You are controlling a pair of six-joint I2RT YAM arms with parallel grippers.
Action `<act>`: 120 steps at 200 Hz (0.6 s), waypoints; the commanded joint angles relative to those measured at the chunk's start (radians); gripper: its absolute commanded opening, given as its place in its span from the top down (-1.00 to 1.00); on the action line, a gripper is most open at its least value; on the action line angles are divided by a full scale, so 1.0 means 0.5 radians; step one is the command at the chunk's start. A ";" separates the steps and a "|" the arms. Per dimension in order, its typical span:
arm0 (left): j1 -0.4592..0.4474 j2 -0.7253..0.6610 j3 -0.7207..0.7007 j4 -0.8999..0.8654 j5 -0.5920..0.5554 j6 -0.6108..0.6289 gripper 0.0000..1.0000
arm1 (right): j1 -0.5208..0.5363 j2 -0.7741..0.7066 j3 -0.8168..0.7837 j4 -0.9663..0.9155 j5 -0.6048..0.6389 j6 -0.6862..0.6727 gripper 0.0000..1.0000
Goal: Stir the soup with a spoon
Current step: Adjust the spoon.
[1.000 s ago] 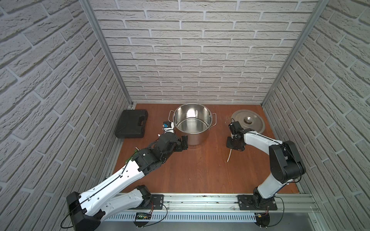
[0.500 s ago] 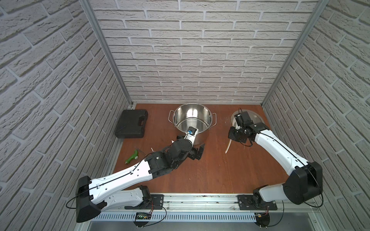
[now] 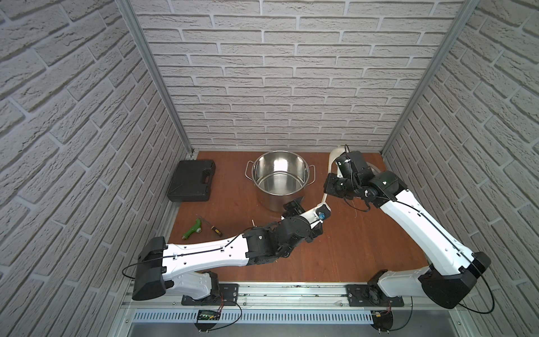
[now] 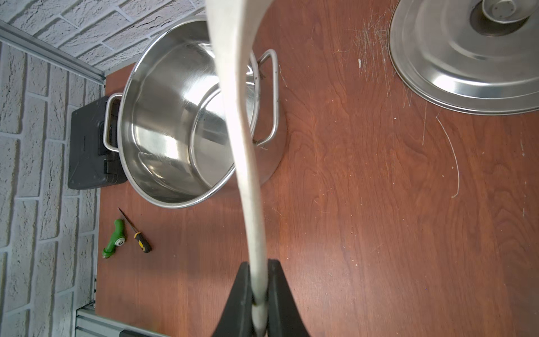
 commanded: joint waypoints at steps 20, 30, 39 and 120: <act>-0.048 0.082 0.056 0.273 -0.196 0.115 -0.85 | 0.113 -0.067 0.040 0.053 0.180 0.171 0.95; -0.056 0.103 0.056 0.315 -0.250 0.124 -0.85 | 0.135 -0.070 0.047 0.060 0.182 0.195 0.94; -0.055 0.112 0.045 0.368 -0.306 0.136 -0.85 | 0.150 -0.068 0.059 0.057 0.184 0.210 0.95; -0.004 0.148 0.013 0.371 -0.356 0.017 -0.30 | 0.193 -0.092 0.058 0.044 0.173 0.269 0.95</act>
